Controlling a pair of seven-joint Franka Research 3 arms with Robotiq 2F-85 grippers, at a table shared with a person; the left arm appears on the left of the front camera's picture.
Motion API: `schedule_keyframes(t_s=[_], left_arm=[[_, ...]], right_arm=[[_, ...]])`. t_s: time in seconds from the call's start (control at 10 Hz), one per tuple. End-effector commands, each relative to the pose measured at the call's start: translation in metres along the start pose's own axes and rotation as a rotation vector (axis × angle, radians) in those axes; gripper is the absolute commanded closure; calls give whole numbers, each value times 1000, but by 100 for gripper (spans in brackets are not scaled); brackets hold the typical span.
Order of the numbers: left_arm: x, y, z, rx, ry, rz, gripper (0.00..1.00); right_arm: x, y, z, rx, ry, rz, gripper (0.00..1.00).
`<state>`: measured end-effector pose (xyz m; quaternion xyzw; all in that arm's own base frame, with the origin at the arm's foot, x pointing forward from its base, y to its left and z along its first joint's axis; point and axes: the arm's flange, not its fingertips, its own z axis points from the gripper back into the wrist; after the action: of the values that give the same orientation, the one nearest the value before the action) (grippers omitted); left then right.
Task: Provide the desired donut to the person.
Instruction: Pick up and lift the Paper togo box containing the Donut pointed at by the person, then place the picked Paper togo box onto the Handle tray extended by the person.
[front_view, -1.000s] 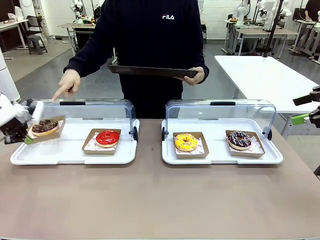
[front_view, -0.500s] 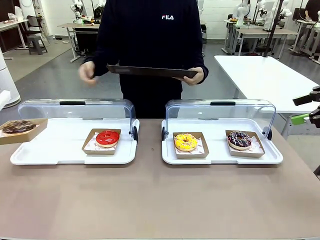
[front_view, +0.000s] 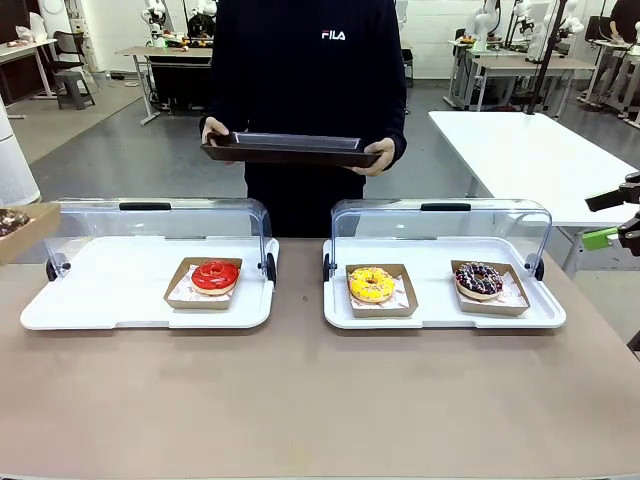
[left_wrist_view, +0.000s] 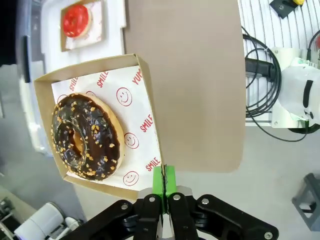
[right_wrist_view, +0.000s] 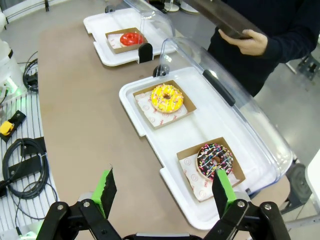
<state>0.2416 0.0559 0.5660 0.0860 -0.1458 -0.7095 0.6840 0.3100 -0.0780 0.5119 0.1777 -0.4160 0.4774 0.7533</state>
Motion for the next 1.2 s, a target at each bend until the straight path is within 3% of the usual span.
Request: schedule_keyframes(t_s=[0.0,0.1,1.1], left_arm=[[-4,-5,-56,-141,-17,42,100],[0,0,0,0,0,0,100],[0,0,0,0,0,0,100]], right_arm=[[-1,-2,-2,8,-25,7,0],[-1,-2,-2,8,-25,7,0],[-1,-2,-2,8,-25,7,0]])
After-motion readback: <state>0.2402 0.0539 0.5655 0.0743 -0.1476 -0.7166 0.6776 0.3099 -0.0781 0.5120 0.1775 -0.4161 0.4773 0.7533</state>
